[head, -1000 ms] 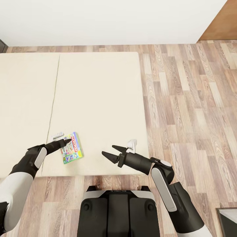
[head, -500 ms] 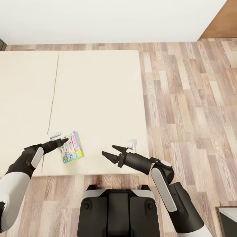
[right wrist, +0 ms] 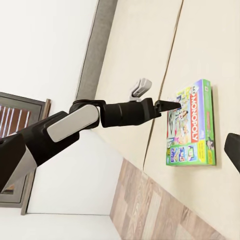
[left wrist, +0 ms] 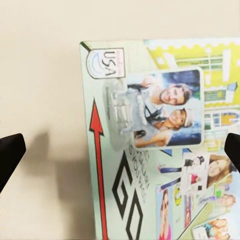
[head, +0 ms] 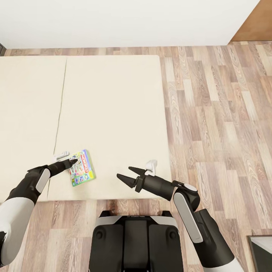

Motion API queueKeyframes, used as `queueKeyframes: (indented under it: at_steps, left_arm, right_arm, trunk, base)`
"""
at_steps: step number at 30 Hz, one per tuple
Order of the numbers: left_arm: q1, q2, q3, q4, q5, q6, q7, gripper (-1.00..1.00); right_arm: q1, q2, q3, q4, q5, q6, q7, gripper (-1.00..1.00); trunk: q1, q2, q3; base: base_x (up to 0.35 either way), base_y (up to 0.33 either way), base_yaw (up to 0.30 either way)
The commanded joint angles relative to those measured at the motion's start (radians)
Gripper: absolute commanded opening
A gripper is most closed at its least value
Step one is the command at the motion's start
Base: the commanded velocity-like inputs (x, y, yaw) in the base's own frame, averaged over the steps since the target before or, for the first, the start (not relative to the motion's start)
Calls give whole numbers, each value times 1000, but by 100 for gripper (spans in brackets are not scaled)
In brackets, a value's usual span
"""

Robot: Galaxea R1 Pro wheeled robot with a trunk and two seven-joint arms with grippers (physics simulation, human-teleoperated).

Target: Put all the toys in the child's room - the three board games (two on the bed and one on the table), the two jigsaw puzzles on the table, and the tennis ball on the table - inside the toy box on the table in the child's room.

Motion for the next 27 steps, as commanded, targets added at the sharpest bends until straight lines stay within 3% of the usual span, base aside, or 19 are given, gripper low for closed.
queueKeyframes:
  at_steps: [1,27]
  left_arm:
    - [0,0,3,-1,5,8,-1,100]
    - [0,-2,2,-1,7,5,2,100]
  right_arm:
    - [0,0,-1,0,-6,7,-1,100]
    - [0,-1,-1,0,-9,6,3,100]
  trunk:
    - [1,-2,-1]
    - [1,-2,-15]
  base:
    - [0,0,0]
    - [0,0,0]
